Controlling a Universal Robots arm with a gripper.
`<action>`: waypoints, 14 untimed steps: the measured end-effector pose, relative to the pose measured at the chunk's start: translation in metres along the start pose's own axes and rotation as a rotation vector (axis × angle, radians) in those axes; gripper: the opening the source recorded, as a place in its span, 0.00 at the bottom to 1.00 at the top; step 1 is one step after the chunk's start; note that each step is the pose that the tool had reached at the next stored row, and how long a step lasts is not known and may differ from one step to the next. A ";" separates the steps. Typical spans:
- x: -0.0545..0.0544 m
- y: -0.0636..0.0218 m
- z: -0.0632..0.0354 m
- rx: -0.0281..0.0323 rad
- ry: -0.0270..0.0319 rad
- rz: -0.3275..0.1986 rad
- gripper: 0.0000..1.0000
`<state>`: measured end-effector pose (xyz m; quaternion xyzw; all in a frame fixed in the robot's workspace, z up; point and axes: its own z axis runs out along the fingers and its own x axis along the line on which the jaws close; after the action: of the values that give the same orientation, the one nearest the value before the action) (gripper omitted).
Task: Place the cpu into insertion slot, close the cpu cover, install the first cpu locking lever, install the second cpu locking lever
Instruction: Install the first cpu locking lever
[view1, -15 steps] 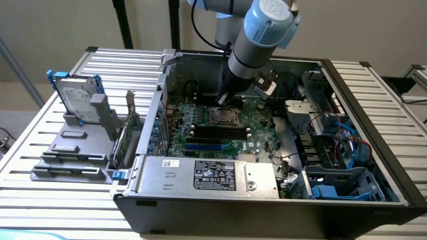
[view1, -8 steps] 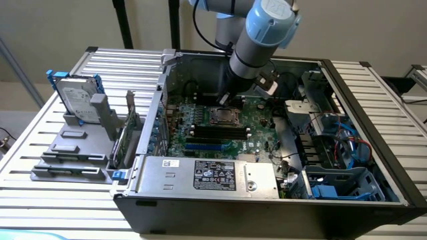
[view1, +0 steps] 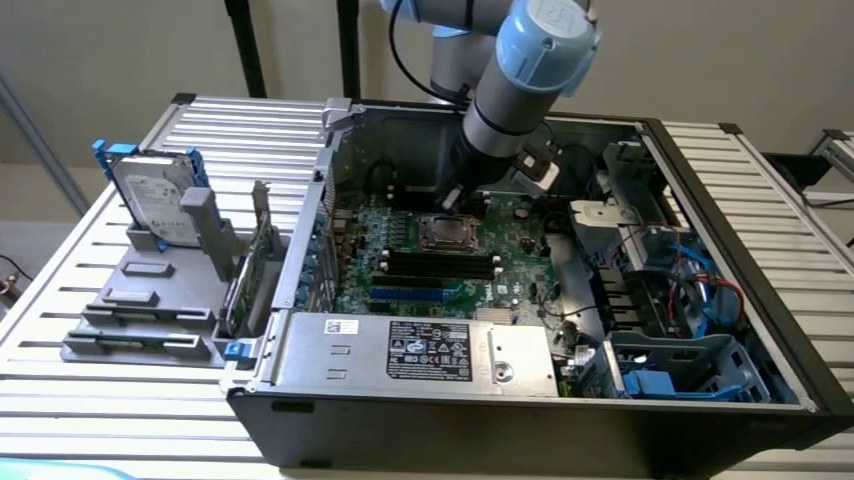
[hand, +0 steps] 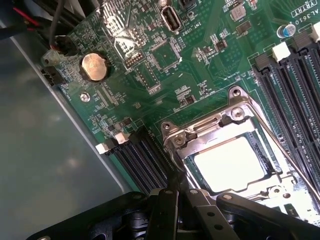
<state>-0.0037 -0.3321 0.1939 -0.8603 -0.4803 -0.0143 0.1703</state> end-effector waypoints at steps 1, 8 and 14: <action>0.000 0.0007 0.0000 0.0000 0.0000 0.000 0.11; 0.003 0.0050 0.0000 0.0003 0.0005 0.000 0.11; 0.004 0.0070 -0.0003 0.0050 0.0073 -0.002 0.11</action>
<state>0.0042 -0.3324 0.1930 -0.8593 -0.4806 -0.0164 0.1741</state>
